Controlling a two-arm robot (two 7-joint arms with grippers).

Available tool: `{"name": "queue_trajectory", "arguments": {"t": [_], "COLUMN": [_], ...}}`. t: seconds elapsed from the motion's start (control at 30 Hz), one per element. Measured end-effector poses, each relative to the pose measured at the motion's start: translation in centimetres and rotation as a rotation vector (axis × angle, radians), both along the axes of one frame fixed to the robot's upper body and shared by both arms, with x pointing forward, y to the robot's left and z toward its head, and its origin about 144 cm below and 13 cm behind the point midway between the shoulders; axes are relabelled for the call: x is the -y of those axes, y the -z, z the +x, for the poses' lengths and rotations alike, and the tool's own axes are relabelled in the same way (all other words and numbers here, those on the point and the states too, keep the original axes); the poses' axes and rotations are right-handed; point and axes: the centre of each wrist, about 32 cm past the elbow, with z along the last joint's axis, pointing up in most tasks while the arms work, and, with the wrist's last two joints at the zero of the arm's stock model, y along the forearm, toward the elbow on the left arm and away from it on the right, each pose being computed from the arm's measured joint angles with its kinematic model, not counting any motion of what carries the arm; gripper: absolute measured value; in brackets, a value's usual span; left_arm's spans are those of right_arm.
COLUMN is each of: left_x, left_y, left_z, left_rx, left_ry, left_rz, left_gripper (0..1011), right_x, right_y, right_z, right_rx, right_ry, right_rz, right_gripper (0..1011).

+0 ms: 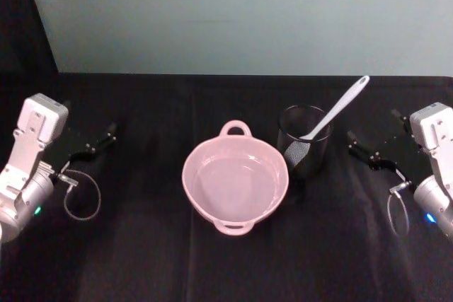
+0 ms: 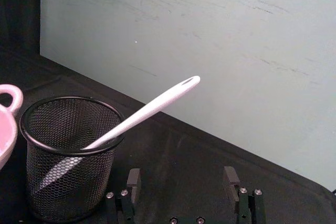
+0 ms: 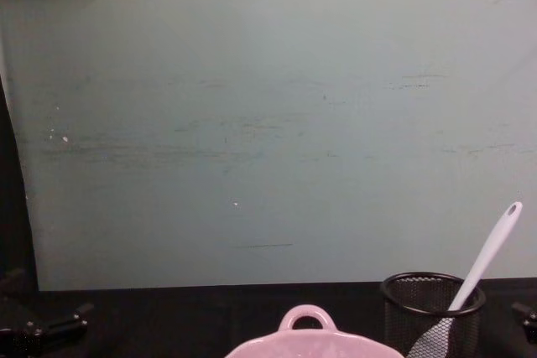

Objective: Use the one hand to pick up the spoon and stir the clear water in the bowl.

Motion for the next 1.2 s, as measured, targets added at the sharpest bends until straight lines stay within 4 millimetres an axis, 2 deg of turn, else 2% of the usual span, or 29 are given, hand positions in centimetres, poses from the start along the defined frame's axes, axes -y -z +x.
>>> {"name": "queue_trajectory", "arguments": {"t": [0.53, 0.77, 0.97, 1.2], "left_x": [0.0, 0.0, 0.0, 0.0], "left_y": [0.0, 0.0, 0.0, 0.0], "left_z": [0.0, 0.0, 0.0, 0.0], "left_rx": [0.0, 0.0, 0.0, 0.0], "left_ry": [0.0, 0.0, 0.0, 0.0], "left_rz": [0.0, 0.0, 0.0, 0.0], "left_gripper": [1011, 1011, 1011, 1011], "right_x": [0.2, 0.3, 0.3, 0.3], "right_y": [0.1, -0.8, -2.1, -3.2], "right_z": [-0.4, -1.1, -1.5, -1.1], "right_rx": [0.03, 0.062, 0.056, 0.013], "right_ry": [-0.02, -0.046, -0.081, -0.104], "right_rz": [0.014, 0.061, 0.22, 0.404], "right_gripper": [1002, 1002, 1002, 1003]}}
